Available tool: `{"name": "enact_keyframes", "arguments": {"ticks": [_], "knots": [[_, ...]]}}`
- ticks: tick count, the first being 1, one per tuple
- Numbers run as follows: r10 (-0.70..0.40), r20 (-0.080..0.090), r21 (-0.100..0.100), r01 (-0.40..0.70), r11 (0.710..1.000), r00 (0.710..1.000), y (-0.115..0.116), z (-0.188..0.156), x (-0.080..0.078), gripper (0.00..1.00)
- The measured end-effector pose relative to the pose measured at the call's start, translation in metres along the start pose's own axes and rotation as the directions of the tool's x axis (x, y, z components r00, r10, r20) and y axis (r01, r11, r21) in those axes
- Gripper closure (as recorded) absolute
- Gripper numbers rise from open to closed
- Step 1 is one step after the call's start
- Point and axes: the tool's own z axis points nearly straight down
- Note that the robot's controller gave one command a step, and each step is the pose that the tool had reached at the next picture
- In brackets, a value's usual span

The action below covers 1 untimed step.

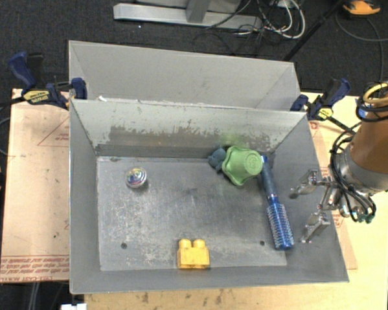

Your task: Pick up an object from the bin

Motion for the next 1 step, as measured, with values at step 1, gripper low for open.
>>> {"name": "enact_keyframes", "arguments": {"ticks": [1], "knots": [[-0.077, 0.006, 0.001, 0.077, 0.997, 0.997, 0.0089, 0.0171, 0.0018, 0.0]]}}
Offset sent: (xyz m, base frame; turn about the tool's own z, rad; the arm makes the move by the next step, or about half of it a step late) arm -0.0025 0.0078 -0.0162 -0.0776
